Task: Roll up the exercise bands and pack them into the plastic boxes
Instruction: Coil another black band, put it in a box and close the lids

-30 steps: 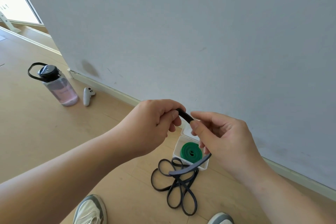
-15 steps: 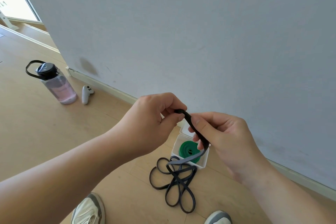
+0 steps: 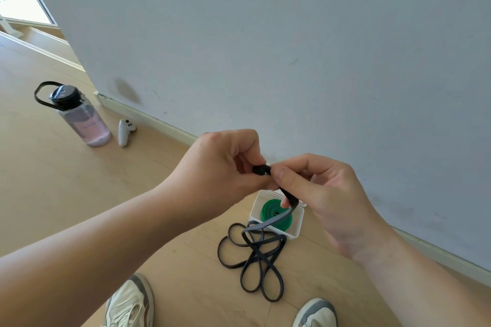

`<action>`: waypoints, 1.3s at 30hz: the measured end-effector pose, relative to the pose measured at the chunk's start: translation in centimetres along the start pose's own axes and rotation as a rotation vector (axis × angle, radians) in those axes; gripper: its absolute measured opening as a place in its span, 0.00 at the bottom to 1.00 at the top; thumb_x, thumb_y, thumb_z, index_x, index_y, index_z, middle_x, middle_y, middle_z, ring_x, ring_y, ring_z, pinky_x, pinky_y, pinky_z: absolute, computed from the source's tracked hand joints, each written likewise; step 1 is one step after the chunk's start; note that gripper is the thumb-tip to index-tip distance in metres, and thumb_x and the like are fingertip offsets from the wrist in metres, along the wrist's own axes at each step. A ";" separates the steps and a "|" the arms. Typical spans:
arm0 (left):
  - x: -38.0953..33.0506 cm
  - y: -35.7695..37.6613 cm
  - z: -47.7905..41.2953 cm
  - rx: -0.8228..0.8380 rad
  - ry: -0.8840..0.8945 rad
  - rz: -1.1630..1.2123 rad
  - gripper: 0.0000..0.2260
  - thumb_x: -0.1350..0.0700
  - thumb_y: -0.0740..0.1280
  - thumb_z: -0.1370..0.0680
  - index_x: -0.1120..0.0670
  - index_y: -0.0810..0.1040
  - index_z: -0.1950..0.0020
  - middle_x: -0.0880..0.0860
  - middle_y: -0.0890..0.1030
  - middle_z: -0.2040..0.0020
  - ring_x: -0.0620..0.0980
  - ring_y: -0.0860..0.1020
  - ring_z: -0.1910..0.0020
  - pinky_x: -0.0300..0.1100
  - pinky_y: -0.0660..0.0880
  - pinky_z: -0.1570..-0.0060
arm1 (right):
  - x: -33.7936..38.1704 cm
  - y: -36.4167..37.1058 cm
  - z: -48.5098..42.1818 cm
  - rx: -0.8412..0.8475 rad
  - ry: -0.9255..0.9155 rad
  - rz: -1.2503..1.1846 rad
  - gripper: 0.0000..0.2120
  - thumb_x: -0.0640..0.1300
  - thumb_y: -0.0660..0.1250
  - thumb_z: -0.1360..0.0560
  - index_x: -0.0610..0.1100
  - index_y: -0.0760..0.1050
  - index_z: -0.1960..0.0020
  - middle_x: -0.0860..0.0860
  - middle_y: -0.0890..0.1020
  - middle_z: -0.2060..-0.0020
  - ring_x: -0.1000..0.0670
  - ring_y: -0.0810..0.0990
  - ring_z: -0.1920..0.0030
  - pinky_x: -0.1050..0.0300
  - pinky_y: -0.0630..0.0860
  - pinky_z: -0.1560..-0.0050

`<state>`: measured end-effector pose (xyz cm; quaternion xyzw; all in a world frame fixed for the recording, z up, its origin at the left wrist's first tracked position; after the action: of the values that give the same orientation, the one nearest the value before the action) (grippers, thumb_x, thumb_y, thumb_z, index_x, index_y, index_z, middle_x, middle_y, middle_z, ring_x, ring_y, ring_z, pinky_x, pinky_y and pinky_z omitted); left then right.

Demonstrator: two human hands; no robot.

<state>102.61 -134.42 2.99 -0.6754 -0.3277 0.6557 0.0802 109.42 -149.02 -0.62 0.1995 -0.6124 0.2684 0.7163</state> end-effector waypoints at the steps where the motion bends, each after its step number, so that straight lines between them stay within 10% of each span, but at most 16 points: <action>1: -0.1 0.0 0.1 -0.004 0.013 -0.012 0.17 0.55 0.83 0.33 0.54 0.74 0.66 0.49 0.79 0.69 0.41 0.70 0.73 0.29 0.66 0.71 | 0.0 0.1 0.0 0.011 -0.007 -0.007 0.09 0.48 0.76 0.32 0.44 0.87 0.56 0.45 0.87 0.63 0.48 0.79 0.66 0.51 0.80 0.58; 10: -0.5 0.1 0.4 -0.077 0.136 -0.110 0.18 0.58 0.82 0.34 0.48 0.72 0.65 0.43 0.74 0.72 0.42 0.72 0.70 0.31 0.68 0.71 | 0.3 0.9 0.0 0.035 -0.033 -0.132 0.06 0.40 0.77 0.36 0.40 0.84 0.60 0.40 0.87 0.61 0.46 0.86 0.60 0.56 0.82 0.53; 14: -1.0 0.8 0.6 0.041 0.278 -0.074 0.06 0.59 0.76 0.24 0.54 0.83 0.49 0.41 0.83 0.58 0.42 0.81 0.59 0.36 0.78 0.58 | 0.5 -0.6 -0.7 -0.028 -0.003 -0.156 0.06 0.39 0.77 0.36 0.38 0.83 0.61 0.30 0.84 0.57 0.40 0.84 0.57 0.49 0.81 0.47; 18: -0.8 0.8 0.5 0.013 0.359 -0.138 0.15 0.59 0.71 0.20 0.51 0.82 0.33 0.45 0.80 0.51 0.42 0.79 0.57 0.34 0.76 0.57 | 0.5 -0.7 -0.8 0.026 0.037 -0.178 0.07 0.38 0.76 0.35 0.35 0.83 0.60 0.32 0.84 0.59 0.37 0.82 0.58 0.48 0.81 0.50; 28: -2.0 -0.1 0.8 -0.170 0.423 -0.203 0.03 0.57 0.72 0.22 0.55 0.81 0.50 0.43 0.75 0.56 0.33 0.72 0.62 0.25 0.66 0.60 | 0.1 0.9 -0.5 0.037 0.127 -0.555 0.08 0.37 0.71 0.29 0.34 0.83 0.52 0.36 0.86 0.53 0.43 0.86 0.57 0.53 0.85 0.53; 32: -2.3 -0.7 0.8 -0.242 0.428 -0.189 0.12 0.57 0.75 0.24 0.52 0.73 0.58 0.45 0.72 0.59 0.36 0.69 0.64 0.25 0.64 0.62 | 0.1 0.8 -0.6 0.027 0.137 -0.562 0.06 0.37 0.72 0.30 0.34 0.83 0.55 0.36 0.86 0.56 0.41 0.87 0.58 0.50 0.85 0.53; 39: -1.3 -0.1 0.4 -0.179 0.394 -0.055 0.08 0.57 0.77 0.26 0.57 0.81 0.59 0.48 0.78 0.60 0.47 0.77 0.65 0.43 0.76 0.65 | 0.4 -0.1 -0.6 -0.026 0.071 -0.373 0.04 0.37 0.74 0.33 0.36 0.83 0.59 0.35 0.86 0.59 0.39 0.85 0.59 0.49 0.84 0.52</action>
<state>102.31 -135.17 4.12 -0.7860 -0.3808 0.4767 0.1001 109.96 -148.68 -0.37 0.2908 -0.5425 0.1298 0.7774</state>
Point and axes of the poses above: each hand's wrist, its own z-axis away from the middle knuckle, its own y-axis out of the palm, x = y × z, the point moved 8 cm from there along -z, towards the middle knuckle
